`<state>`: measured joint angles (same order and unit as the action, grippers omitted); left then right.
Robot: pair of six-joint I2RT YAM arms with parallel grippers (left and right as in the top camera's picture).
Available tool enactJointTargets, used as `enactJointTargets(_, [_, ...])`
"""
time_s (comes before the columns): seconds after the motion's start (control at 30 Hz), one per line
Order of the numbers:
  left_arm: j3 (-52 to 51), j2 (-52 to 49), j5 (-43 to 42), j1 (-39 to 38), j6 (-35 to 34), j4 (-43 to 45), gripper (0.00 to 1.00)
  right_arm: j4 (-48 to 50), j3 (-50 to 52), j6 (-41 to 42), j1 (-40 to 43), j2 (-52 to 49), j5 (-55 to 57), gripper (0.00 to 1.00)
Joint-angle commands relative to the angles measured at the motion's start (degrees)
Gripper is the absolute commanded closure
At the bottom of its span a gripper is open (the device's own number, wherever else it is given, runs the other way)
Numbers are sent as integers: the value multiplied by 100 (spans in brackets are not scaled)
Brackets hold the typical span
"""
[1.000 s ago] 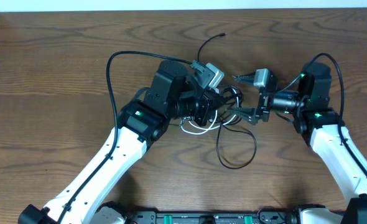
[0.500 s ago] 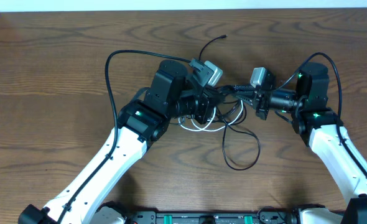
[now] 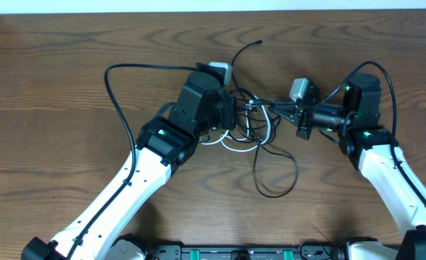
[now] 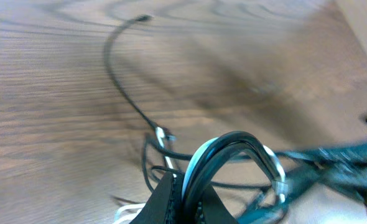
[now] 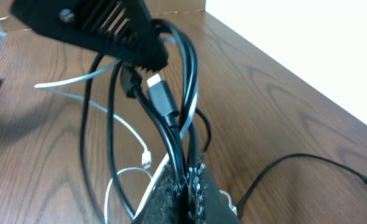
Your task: Untangle cables
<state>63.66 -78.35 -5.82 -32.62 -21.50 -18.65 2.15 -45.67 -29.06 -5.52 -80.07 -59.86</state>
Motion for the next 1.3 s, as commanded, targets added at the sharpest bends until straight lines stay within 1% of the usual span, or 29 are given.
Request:
enactJointTargets(0.0, [33,33,841,57,-411,-31,92,-39,-39,-42,-15,68,-33,99])
enactJointTargets(0.17, [33,33,848,57,-411,-157,92,-26,-39,-37,-2,66,31,99])
enactJointTargets(0.27, [33,33,846,57,-413,-234,92,-48,-39,24,35,68,546,99])
enactJointTargets(0.43, [33,33,844,57,-415,-229,92,-48,-39,944,144,68,1926,99])
enactJointTargets(0.63, [33,33,815,57,-417,-229,92,-149,-39,2437,376,66,3932,99])
enactJointTargets(0.7, [33,33,800,57,-415,-229,92,-238,-39,2723,463,66,4251,97])
enactJointTargets(0.8, [33,33,798,57,-415,-229,92,-306,-39,2820,535,66,4207,92])
enactJointTargets(0.83, [33,33,793,57,-415,-229,93,-313,-39,2817,533,66,4116,83])
enactJointTargets(0.93, [33,33,774,55,-413,-225,92,-313,-39,2817,533,66,3591,40])
enactJointTargets(0.97, [33,33,741,55,-411,-225,93,-304,-39,2817,533,66,3394,30])
enactJointTargets(1.0, [33,33,645,55,-404,-212,92,-299,-39,2817,531,66,3206,22])
enactJointTargets(1.1, [33,33,201,55,-164,-120,92,-289,-39,2815,531,66,2874,11])
enactJointTargets(1.17, [33,33,-151,57,79,-24,92,-280,-39,2778,533,66,2621,5])
enactJointTargets(1.27, [33,35,-621,55,345,125,92,-278,-39,2402,531,68,2015,4])
